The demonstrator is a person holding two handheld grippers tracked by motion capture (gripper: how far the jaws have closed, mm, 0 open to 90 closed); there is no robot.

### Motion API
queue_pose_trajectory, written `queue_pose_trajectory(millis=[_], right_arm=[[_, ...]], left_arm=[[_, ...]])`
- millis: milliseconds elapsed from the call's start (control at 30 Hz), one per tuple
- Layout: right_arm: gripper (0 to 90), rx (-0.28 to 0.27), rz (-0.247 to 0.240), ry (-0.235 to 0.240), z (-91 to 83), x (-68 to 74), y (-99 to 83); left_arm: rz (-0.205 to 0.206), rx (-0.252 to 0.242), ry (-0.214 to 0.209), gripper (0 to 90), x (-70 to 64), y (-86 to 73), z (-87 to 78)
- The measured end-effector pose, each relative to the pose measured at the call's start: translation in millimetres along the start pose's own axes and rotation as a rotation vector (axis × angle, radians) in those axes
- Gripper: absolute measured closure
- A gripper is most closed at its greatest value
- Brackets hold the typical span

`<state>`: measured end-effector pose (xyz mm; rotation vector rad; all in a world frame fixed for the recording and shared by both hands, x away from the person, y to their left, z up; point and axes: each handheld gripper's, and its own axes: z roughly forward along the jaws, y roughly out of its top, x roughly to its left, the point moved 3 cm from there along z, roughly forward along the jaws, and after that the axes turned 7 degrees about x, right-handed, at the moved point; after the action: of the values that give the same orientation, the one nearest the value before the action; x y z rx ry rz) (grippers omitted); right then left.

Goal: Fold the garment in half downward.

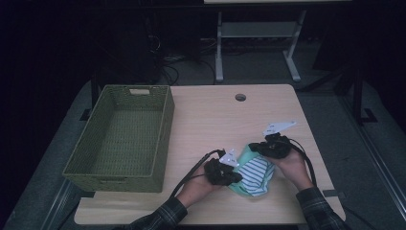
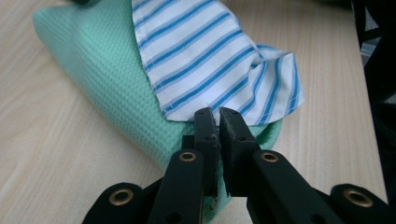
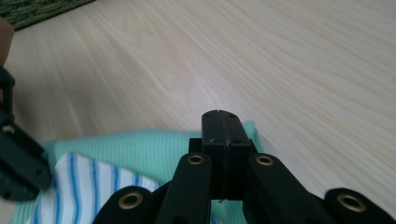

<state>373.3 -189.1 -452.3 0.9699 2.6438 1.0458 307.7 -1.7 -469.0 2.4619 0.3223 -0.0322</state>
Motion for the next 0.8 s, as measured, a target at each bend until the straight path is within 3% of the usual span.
queue_pose_trajectory(millis=[133,300,367,433,467,500,533,800], right_arm=[[90.0,0.039,-0.003,0.011,19.2,1.9,4.0],[90.0,0.119,-0.022,-0.026,38.7,-2.8,-0.8],[90.0,0.105,-0.006,-0.016,39.2,-5.7,-1.7],[90.0,0.123,-0.015,-0.059,39.9,-10.2,-3.8],[90.0,0.107,0.014,-0.034,39.9,-14.6,-5.6],[90.0,0.107,0.023,-0.039,39.3,-17.1,-6.8],[90.0,0.116,0.015,-0.068,38.8,-19.5,-7.6],[90.0,0.085,0.034,-0.048,32.6,-19.6,-7.9]], left_arm=[[-0.004,0.029,-0.003,89.1,2.4,-4.0,6.6],[-0.018,0.053,-0.016,89.7,8.3,-8.1,10.5],[-0.018,0.062,-0.016,89.8,8.9,-8.5,9.9],[-0.021,0.069,-0.019,89.8,8.9,-9.2,9.5],[-0.023,0.077,-0.021,89.8,9.0,-9.6,8.8],[-0.021,0.088,-0.017,89.9,8.8,-10.1,8.1],[-0.019,0.095,-0.014,89.9,8.3,-10.6,7.5],[-0.034,0.100,0.002,89.3,10.4,-9.9,3.8]])
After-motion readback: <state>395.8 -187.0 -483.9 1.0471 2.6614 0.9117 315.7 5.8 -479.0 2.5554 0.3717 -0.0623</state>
